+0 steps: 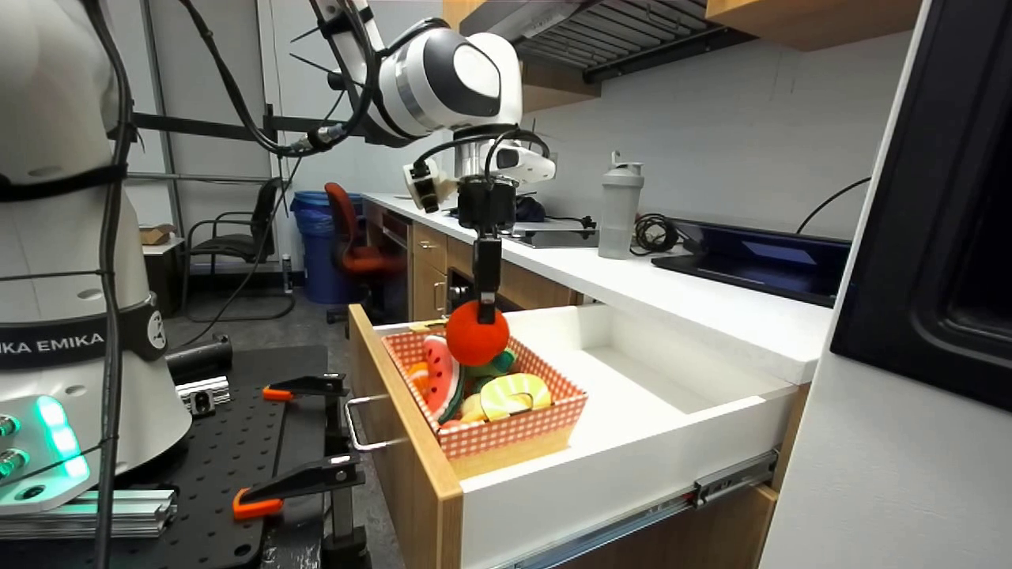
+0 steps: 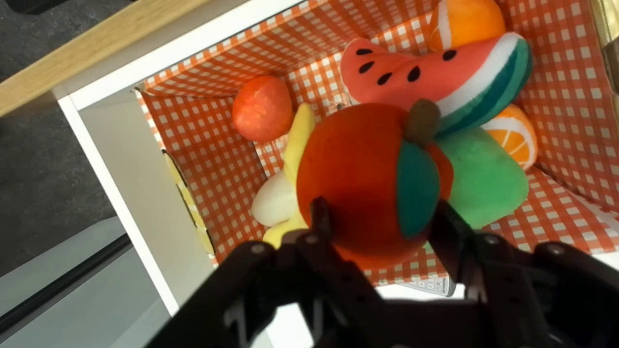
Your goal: Pick up the two plush toys from the drawer, put them in the toy basket and close the top drawer.
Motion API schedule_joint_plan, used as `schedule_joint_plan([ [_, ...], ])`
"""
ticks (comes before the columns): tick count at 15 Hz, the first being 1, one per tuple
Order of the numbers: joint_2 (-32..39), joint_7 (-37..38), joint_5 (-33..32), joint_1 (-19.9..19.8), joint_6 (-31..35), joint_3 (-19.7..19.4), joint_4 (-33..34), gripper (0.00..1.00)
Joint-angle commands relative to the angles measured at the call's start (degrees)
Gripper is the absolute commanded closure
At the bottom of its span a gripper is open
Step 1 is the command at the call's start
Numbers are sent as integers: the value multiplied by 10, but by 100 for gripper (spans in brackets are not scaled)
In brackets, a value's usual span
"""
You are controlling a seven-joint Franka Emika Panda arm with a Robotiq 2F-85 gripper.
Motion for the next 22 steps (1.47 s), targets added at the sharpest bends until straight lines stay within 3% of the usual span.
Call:
schedule_joint_plan([
  [1, -32, 0, 10, -16, -6, 12, -19, 14],
  [3, -46, 2, 10, -19, -7, 13, -26, 1],
  [7, -85, 3, 22, -23, -9, 18, -50, 0],
  [13, -144, -7, 98, -15, -20, 45, -104, 0],
  [14, -123, -7, 111, -14, -31, 53, -74, 5],
  [15, -129, -3, 121, -13, -32, 60, -79, 26],
  [17, -135, 4, 133, -12, -38, 73, -76, 31],
  [22, -137, -1, 164, -5, -68, 93, -72, 70],
])
